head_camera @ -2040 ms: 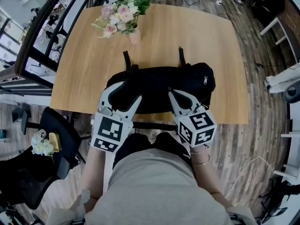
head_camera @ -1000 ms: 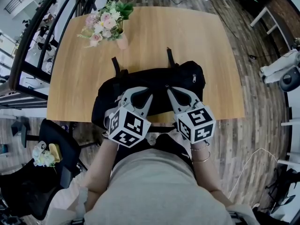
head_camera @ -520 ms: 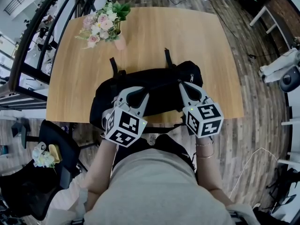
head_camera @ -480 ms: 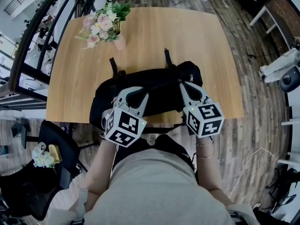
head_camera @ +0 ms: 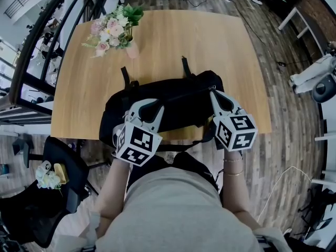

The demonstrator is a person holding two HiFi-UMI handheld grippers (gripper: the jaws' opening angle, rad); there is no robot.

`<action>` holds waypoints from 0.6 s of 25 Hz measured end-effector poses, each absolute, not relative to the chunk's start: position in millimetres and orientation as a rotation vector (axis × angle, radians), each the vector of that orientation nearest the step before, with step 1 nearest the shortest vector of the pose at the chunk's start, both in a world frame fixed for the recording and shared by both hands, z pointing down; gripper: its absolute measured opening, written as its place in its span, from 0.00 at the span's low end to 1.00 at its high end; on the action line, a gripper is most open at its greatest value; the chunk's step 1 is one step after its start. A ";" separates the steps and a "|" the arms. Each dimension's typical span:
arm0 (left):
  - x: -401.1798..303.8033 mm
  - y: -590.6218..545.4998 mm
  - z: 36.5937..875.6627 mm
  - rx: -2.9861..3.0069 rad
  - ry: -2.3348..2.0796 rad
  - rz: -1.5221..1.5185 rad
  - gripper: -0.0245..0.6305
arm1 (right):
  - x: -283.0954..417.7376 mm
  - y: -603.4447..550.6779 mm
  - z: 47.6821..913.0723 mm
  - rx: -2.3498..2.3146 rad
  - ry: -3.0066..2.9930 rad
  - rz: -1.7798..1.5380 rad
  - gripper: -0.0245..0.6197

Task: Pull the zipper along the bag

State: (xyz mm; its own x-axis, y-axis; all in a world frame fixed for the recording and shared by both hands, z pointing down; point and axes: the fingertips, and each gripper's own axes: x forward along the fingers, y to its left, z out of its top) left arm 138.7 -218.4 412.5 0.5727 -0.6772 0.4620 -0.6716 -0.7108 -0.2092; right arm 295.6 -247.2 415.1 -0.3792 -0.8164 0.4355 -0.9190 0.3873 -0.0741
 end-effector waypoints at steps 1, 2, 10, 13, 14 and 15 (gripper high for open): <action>139.1 -218.5 412.4 -2.776 1.194 -0.821 0.14 | 295.9 -247.0 415.4 1.516 -2.325 0.443 0.05; 139.1 -218.6 412.4 -2.775 1.198 -0.820 0.14 | 295.9 -246.8 415.6 1.517 -2.329 0.447 0.05; 137.3 -218.2 413.3 -2.777 1.292 -0.796 0.15 | 289.3 -244.3 414.0 1.515 -2.329 0.438 0.07; 134.6 -219.8 407.8 -2.801 1.364 -0.720 0.27 | 282.4 -241.3 410.2 1.498 -2.353 0.426 0.14; 132.3 -221.2 404.6 -2.817 1.394 -0.687 0.32 | 280.4 -241.0 407.9 1.498 -2.362 0.421 0.15; 129.7 -222.7 401.4 -2.836 1.424 -0.653 0.33 | 279.0 -240.6 405.2 1.499 -2.369 0.417 0.15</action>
